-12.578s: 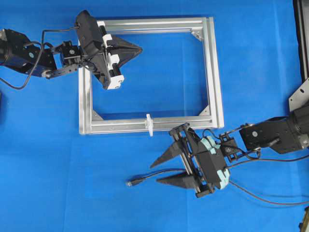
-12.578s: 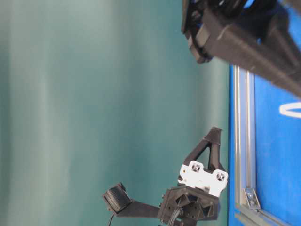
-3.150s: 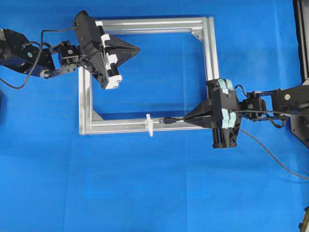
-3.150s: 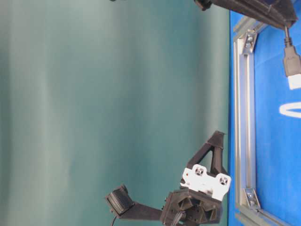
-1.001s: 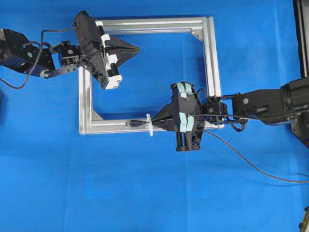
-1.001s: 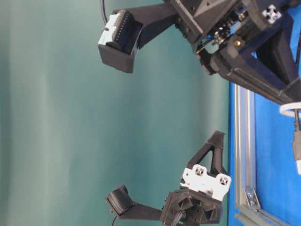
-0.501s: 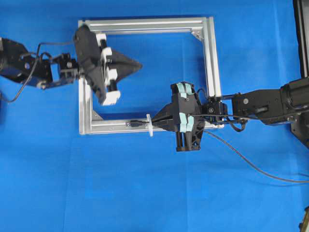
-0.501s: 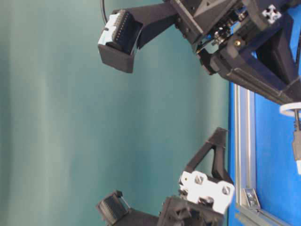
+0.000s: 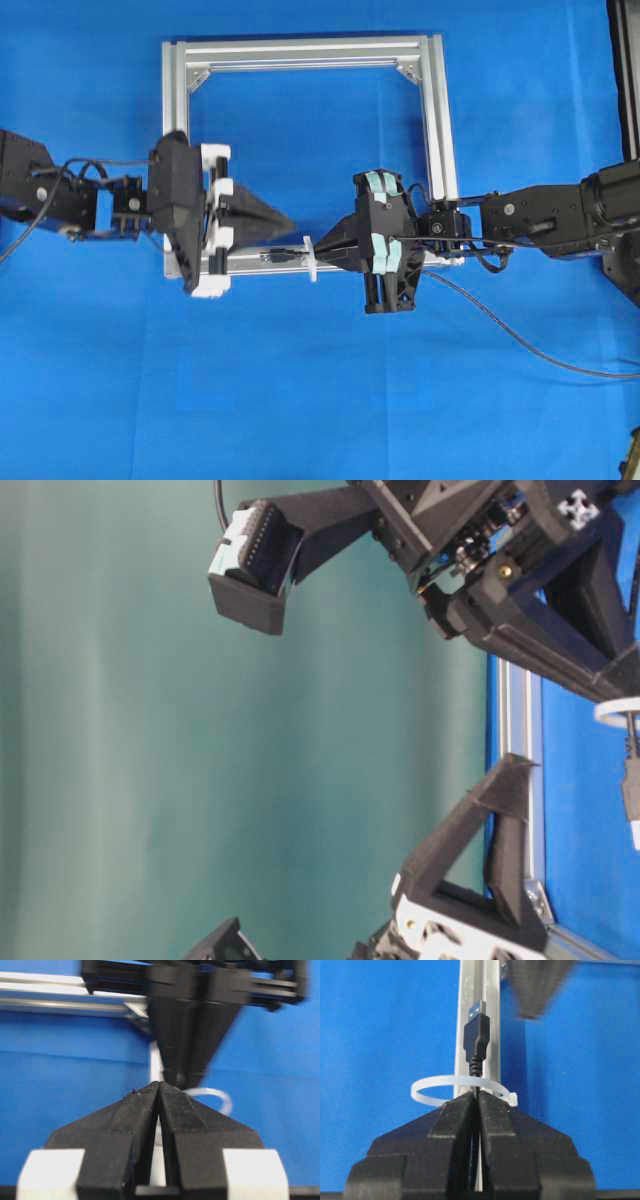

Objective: Insert the wire through the string loop located in the center.
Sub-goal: 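Move the open left gripper to the plug emerging left of the loop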

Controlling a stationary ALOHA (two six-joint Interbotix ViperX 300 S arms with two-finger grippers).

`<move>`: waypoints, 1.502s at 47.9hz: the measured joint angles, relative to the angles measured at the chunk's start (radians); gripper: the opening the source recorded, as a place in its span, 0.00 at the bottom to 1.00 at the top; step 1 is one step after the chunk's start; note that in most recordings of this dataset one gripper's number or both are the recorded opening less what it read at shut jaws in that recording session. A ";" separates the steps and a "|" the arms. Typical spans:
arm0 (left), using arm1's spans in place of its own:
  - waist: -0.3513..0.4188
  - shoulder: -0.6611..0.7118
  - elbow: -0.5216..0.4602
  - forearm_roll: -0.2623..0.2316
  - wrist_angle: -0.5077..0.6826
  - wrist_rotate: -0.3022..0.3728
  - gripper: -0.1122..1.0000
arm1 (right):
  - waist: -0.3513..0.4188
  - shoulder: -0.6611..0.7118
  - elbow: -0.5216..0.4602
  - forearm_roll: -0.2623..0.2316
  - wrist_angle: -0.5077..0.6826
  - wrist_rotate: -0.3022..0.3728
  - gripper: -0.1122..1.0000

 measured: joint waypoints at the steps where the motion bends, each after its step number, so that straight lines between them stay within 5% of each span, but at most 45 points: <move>1: -0.006 -0.002 0.000 0.000 0.000 0.000 0.10 | 0.000 0.000 0.000 0.000 -0.002 0.000 0.08; 25: -0.055 0.000 0.000 0.000 0.002 0.014 0.13 | 0.000 0.000 0.000 0.000 -0.002 -0.002 0.08; 30: -0.057 -0.002 0.000 -0.002 0.002 0.003 0.31 | 0.000 0.000 0.000 0.000 -0.002 0.000 0.08; 39: -0.057 -0.002 -0.002 -0.002 0.003 0.002 0.80 | 0.000 0.000 0.000 0.000 -0.002 0.000 0.08; 43: -0.057 0.000 -0.002 -0.002 0.005 0.002 0.91 | 0.000 0.000 0.000 0.000 -0.002 0.000 0.08; 72: -0.058 0.060 -0.029 0.000 0.112 0.002 0.89 | 0.000 0.000 0.000 0.000 -0.002 0.000 0.08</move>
